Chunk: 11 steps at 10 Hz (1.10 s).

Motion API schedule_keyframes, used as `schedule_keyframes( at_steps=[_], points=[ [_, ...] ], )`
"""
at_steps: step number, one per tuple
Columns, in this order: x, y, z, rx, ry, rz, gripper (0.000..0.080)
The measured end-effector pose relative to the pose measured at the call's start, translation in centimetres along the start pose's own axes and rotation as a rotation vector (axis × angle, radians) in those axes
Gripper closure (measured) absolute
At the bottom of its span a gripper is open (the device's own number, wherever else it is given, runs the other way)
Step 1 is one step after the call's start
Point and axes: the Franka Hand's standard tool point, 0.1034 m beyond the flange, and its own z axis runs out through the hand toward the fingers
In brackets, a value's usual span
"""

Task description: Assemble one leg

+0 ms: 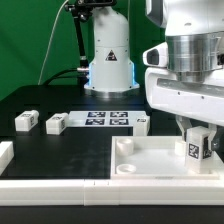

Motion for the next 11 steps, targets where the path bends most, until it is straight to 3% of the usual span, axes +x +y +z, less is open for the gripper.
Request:
schedule_keyframes(
  at_steps=[2, 3, 4, 5, 6, 11],
  points=[
    [0.0, 0.0, 0.02, 0.002, -0.004, 0.078, 0.0509],
    [-0.02, -0.01, 0.02, 0.002, -0.004, 0.057, 0.0421],
    [-0.06, -0.02, 0.02, 0.001, -0.005, 0.022, 0.0421],
    [-0.17, -0.08, -0.05, -0.003, -0.006, -0.031, 0.0247],
    [-0.3, -0.08, -0.1, -0.012, -0.013, -0.149, 0.0167],
    [-0.24, -0.34, -0.4, -0.029, -0.01, -0.739, 0.015]
  ],
)
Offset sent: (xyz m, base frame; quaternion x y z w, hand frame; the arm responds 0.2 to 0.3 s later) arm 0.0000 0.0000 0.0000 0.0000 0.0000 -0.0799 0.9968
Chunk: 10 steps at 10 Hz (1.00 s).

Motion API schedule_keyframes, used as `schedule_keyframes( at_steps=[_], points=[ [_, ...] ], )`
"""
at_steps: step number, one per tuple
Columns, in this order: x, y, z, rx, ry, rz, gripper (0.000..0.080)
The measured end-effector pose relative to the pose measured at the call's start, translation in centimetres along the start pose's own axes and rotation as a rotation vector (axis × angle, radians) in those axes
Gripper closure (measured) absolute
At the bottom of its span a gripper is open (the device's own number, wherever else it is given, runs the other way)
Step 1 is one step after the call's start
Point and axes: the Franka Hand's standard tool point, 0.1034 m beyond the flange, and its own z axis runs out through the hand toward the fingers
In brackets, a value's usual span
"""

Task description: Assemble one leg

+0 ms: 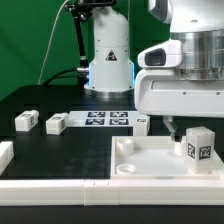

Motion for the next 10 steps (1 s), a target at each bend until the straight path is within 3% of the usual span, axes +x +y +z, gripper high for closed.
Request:
schedule_keyframes(
  at_steps=[4, 6, 7, 8, 10],
  points=[
    [0.56, 0.8, 0.07, -0.013, -0.003, -0.381, 0.015],
    [0.57, 0.83, 0.18, -0.01, 0.01, -0.417, 0.015],
    [0.56, 0.84, 0.2, -0.01, 0.01, -0.417, 0.0276],
    [0.54, 0.82, 0.23, -0.009, 0.01, -0.405, 0.0276],
    [0.54, 0.83, 0.24, -0.009, 0.01, -0.391, 0.051]
  ],
)
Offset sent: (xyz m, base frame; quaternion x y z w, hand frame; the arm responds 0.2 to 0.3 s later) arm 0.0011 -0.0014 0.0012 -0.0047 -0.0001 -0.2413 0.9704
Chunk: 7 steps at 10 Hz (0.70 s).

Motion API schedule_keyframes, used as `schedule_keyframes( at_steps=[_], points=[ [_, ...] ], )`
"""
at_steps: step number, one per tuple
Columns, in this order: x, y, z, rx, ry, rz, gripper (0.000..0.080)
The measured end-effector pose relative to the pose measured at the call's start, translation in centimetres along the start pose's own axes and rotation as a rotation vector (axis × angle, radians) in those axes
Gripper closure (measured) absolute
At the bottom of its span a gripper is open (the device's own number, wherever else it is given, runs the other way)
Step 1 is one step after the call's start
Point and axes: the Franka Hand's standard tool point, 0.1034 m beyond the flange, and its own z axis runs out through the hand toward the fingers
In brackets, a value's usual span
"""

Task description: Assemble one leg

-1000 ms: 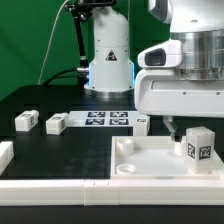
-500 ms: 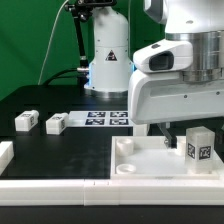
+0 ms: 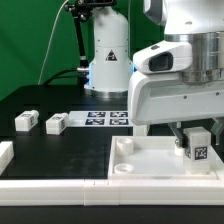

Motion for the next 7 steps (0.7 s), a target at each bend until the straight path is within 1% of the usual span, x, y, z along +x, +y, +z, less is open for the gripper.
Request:
schedule_keyframes(
  at_steps=[1, 3, 6, 7],
  points=[
    [0.0, -0.05, 0.0, 0.002, 0.0, 0.047, 0.0509],
    [-0.02, -0.15, 0.01, 0.004, 0.001, 0.229, 0.0509],
    [-0.19, -0.27, 0.0, 0.018, 0.018, 0.593, 0.0509],
    [-0.18, -0.21, -0.01, 0.027, 0.018, 0.704, 0.0509]
  ],
)
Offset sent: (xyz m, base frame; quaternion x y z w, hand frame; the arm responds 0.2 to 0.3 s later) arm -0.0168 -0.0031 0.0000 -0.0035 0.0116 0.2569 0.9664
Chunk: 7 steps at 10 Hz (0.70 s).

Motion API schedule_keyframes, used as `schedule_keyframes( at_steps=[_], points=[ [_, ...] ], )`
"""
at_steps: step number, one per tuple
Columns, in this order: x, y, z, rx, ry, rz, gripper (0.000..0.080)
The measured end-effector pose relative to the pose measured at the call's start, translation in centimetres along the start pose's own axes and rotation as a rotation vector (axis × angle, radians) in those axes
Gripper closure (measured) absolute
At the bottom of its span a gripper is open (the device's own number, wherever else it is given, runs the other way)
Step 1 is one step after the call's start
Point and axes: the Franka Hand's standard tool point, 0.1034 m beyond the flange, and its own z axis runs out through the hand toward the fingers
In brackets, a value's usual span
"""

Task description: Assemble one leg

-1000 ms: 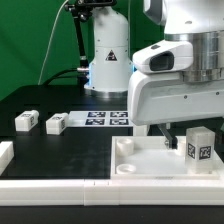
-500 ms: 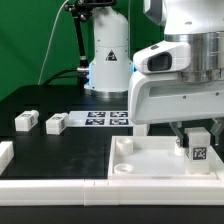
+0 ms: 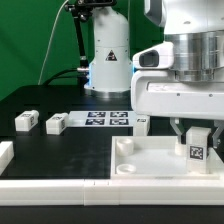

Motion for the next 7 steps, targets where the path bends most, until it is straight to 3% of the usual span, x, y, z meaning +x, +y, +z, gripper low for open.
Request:
schedule_keyframes(
  at_steps=[4, 7],
  points=[
    [-0.09, -0.06, 0.03, 0.012, 0.01, 0.422, 0.0508],
    [-0.12, -0.07, 0.07, 0.011, 0.01, 0.391, 0.0508]
  ],
)
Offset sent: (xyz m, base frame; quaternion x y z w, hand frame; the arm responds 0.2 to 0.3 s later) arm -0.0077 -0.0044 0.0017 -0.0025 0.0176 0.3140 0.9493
